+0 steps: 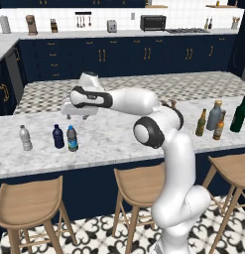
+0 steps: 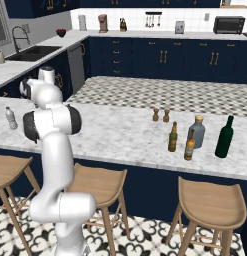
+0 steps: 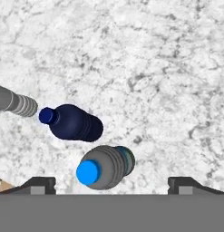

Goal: Move the plastic bottles in the middle to the plastics group, and the glass bottles in the middle to the glass group.

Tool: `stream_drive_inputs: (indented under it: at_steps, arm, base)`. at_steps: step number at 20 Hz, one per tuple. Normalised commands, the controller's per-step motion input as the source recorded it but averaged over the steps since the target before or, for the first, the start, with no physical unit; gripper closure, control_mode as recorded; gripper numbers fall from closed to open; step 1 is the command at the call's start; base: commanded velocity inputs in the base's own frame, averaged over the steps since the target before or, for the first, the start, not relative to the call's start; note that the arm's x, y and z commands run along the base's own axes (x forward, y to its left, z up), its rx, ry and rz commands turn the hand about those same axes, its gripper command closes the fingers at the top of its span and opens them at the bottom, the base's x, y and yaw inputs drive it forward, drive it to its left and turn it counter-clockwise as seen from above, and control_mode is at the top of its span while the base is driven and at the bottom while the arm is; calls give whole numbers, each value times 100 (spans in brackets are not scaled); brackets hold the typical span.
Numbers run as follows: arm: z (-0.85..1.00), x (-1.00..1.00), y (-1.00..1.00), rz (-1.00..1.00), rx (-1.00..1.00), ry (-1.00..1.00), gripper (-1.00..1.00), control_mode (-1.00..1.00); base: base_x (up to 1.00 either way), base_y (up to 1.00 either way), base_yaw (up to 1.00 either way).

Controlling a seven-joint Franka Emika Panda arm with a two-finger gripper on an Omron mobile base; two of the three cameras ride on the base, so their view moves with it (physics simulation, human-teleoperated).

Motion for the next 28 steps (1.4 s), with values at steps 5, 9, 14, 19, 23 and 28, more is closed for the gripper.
stream_drive_inputs:
  at_steps: [5, 9, 14, 19, 23, 28]
  arm:
    - [47, 1, -64, 0, 4, -8, -100, -100]
    - [13, -18, -74, 0, 0, -1, -100, -100]
    - [0, -69, -77, 0, 0, -3, -100, -100]
    - [9, -88, -58, 0, 0, -6, -100, -100]
    - [15, -93, -48, 7, -1, -5, -100, -100]
    - [15, -98, -47, 10, -4, -6, -100, -100]
  base:
    - [0, 0, 0]
    - [0, 0, 0]
    - [0, 0, 0]
    - [0, 0, 0]
    - [0, 0, 0]
    - [0, 0, 0]
